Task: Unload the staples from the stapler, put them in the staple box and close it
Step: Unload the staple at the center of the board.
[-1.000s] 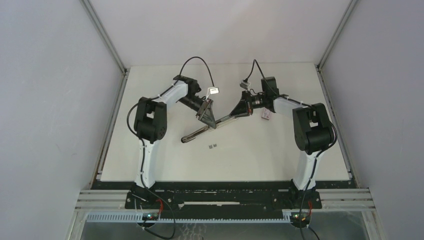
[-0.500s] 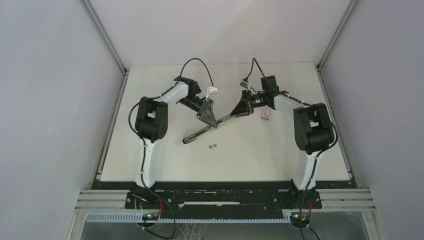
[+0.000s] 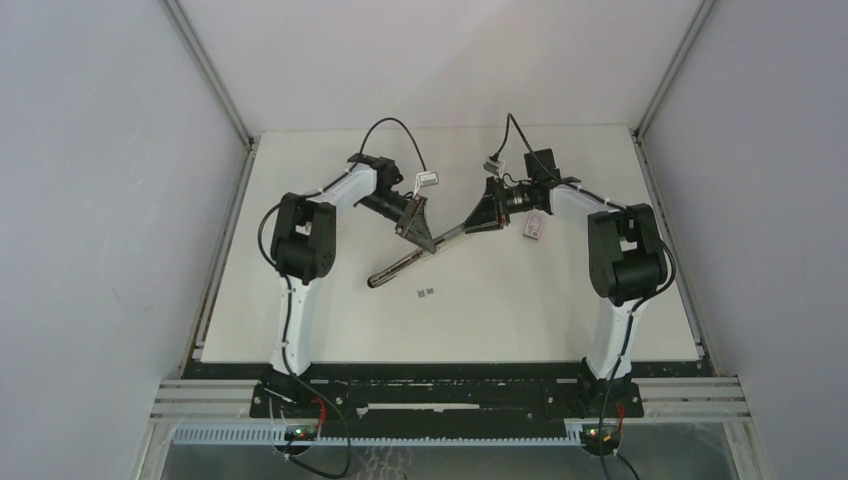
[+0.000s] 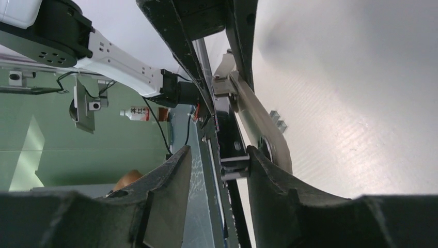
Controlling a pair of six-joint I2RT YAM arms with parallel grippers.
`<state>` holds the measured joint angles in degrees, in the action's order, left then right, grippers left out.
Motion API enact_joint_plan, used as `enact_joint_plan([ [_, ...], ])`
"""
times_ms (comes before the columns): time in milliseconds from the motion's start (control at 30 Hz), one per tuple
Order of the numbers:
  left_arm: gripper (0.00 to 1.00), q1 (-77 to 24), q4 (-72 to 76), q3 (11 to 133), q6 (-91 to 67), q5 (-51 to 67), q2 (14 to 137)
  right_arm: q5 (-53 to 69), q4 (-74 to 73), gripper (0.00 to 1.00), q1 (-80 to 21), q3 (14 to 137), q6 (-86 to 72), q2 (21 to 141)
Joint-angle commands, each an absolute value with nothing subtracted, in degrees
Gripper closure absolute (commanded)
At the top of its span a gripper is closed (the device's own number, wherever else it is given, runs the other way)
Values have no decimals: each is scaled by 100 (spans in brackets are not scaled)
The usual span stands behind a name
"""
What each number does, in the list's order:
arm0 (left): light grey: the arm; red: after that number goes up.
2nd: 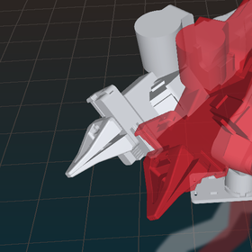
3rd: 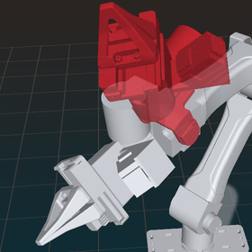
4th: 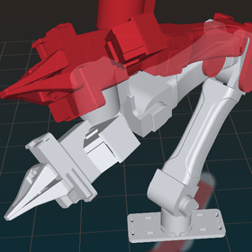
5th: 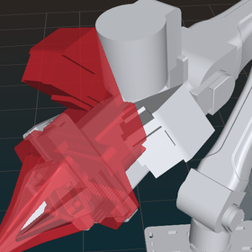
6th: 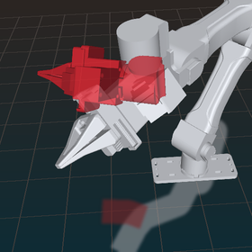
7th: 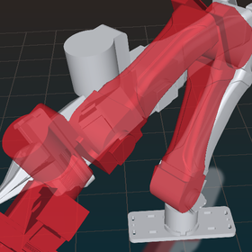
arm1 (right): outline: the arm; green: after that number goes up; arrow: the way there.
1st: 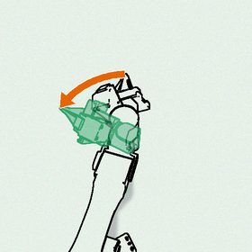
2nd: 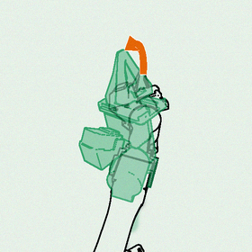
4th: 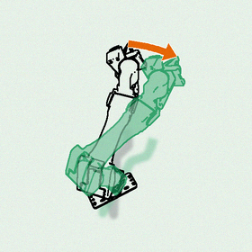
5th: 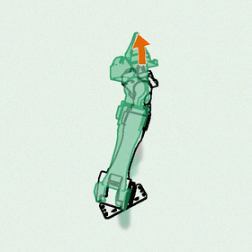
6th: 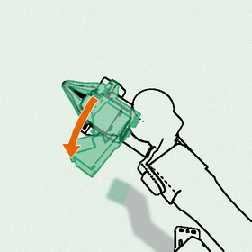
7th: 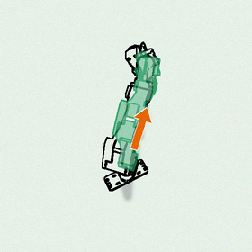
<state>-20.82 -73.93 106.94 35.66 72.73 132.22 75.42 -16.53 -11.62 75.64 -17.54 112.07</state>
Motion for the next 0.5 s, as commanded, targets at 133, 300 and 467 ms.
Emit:
enact_joint_plan([
  [133, 100, -1922, -6399, 10670, 2278, 6880, 13009, 7079, -2119, 55, -894, 7896, -1447, 11267],
  [300, 100, -1879, -5805, 10619, 1746, 6153, 12896, 6744, -2322, 55, -694, 7931, -1378, 11285],
  [467, 100, -1881, -5554, 10770, 1533, 5124, 12926, 6499, -2601, 55, -568, 8024, -1199, 11223],
])
